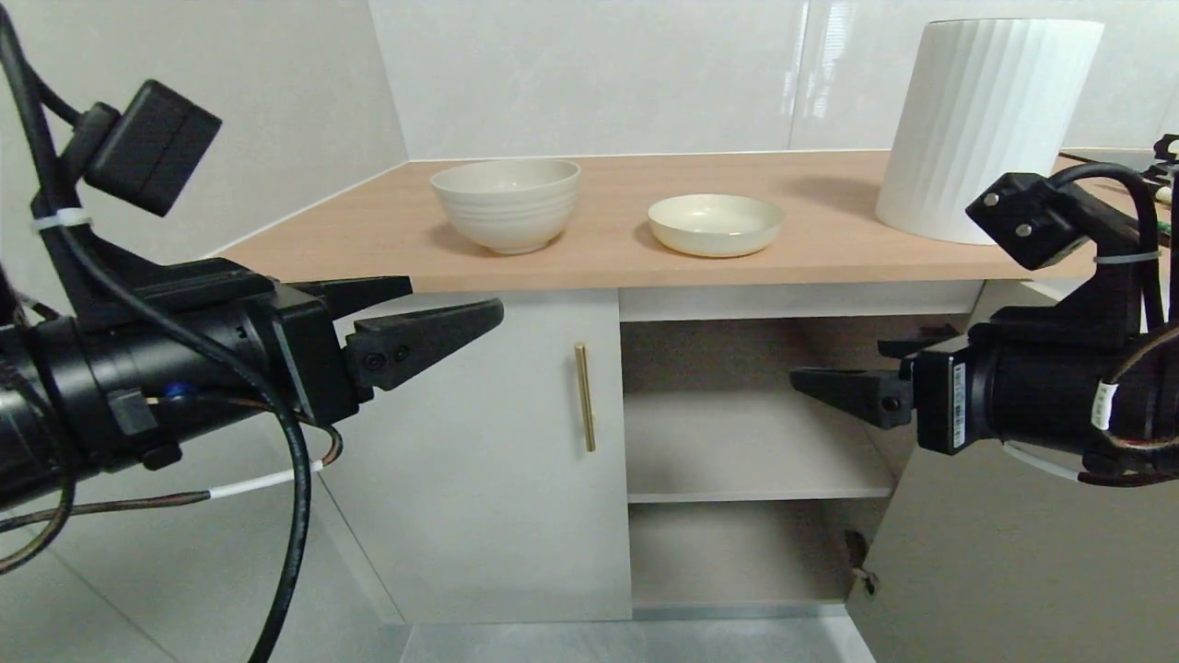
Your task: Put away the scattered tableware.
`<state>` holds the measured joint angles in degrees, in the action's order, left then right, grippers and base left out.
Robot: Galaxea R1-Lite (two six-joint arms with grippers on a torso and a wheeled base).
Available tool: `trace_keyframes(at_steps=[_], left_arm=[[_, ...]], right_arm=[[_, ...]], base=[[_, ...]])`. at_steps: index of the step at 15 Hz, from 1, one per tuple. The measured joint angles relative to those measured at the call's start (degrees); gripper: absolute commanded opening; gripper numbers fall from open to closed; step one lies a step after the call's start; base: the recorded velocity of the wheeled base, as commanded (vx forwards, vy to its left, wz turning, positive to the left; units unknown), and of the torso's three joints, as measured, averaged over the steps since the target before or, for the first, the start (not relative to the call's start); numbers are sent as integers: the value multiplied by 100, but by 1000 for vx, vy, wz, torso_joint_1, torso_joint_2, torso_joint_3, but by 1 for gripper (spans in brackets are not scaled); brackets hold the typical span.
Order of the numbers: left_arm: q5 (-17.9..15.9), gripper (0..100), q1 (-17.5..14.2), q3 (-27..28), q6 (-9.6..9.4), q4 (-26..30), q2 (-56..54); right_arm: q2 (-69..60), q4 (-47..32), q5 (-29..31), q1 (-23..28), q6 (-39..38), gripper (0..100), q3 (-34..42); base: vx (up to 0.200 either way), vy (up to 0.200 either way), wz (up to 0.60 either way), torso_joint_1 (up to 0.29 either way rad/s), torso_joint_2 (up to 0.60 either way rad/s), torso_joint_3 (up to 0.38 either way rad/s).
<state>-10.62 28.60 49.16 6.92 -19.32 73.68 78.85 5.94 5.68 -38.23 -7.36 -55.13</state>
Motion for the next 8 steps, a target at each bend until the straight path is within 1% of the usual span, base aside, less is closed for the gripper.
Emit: trace_keyframes(at_steps=[2,3,5,8], left_arm=[[2,100,26,-18,-6,-11,-67],[6,100,23,-22,-6,11,-72],[9,100,30,-22,-6,-5,-65],[9,100,26,-22,-9,-2,-67]], right_arm=[[-85,7,-16,-18,0,100,55],[-106,-13,-21,-27,0,100,67],[-121,5,-22,-44,0,100,72],[-143,-2,-22,-40,-2,100,72]], base=[[0,0,0,19,-183,-320],[0,0,0,85,-408,-359],[0,0,0,37,-554,-359],[0,0,0,118,-468,-341]])
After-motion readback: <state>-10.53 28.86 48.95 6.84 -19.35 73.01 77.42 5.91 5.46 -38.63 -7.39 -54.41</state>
